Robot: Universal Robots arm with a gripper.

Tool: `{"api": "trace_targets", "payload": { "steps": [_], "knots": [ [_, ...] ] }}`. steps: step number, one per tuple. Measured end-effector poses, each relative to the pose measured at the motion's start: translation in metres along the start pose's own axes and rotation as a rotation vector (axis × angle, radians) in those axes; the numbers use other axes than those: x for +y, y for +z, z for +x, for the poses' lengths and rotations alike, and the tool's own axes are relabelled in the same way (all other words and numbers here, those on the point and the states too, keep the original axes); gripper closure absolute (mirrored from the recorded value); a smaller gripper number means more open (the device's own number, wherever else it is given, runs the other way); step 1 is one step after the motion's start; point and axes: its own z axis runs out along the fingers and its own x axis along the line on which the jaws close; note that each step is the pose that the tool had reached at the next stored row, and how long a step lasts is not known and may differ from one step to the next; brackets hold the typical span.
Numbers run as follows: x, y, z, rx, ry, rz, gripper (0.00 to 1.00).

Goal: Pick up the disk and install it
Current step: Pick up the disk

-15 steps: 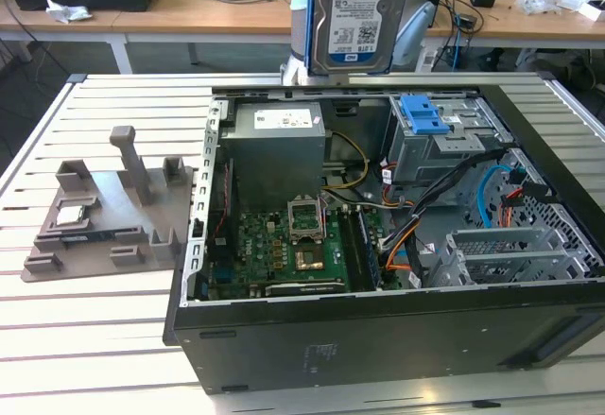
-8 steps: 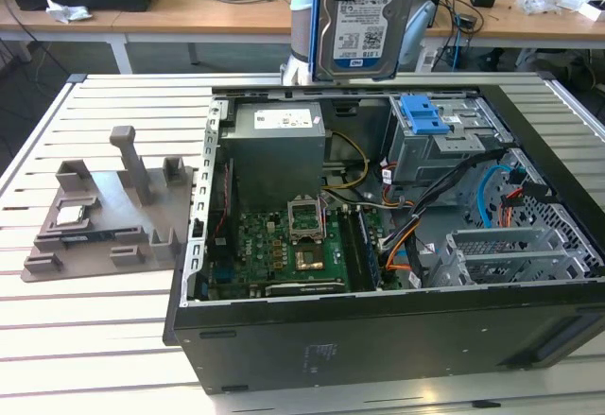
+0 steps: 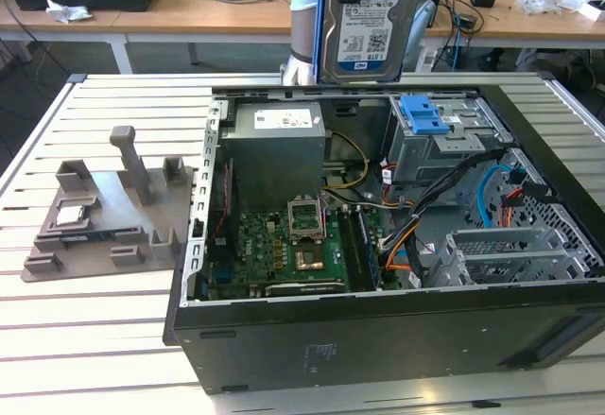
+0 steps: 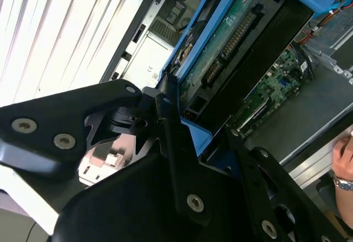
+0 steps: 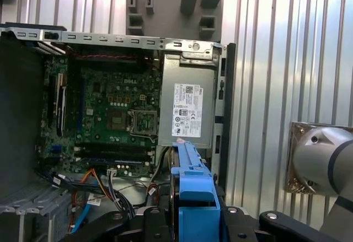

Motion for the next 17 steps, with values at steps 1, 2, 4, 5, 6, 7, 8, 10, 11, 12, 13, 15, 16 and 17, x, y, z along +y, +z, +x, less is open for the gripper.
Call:
{"api": "trace_targets", "payload": {
  "steps": [1,2,4,5,6,7,8,10,11,12,13,15,16,17],
  "knots": [
    [-0.0004,0.0000,0.0003,0.0001,0.000,-0.0001,0.63],
    [-0.0013,0.0001,0.0009,0.0001,0.000,-0.0001,0.63],
    [-0.0023,0.0002,0.0018,0.0000,0.000,0.0000,0.63],
    [-0.0028,0.0002,0.0021,0.0001,0.000,-0.0001,0.63],
    [-0.0031,0.0003,0.0025,0.0000,0.000,-0.0001,0.63],
    [-0.0038,0.0003,0.0030,0.0000,0.000,0.0000,0.63],
    [-0.0042,0.0004,0.0033,0.0001,0.000,0.0000,0.63],
    [-0.0057,0.0005,0.0047,0.0001,0.000,0.0000,0.63],
    [-0.0066,0.0006,0.0054,0.0001,0.000,0.0000,0.63],
    [-0.0073,0.0007,0.0060,0.0000,0.000,0.0000,0.63],
    [-0.0080,0.0007,0.0064,0.0001,0.000,0.0000,0.63],
    [-0.0091,0.0008,0.0071,0.0001,0.000,0.0000,0.63],
    [-0.0095,0.0008,0.0074,0.0000,0.000,0.0000,0.63],
    [-0.0105,0.0009,0.0080,0.0001,0.000,0.0000,0.63]
  ]
}}
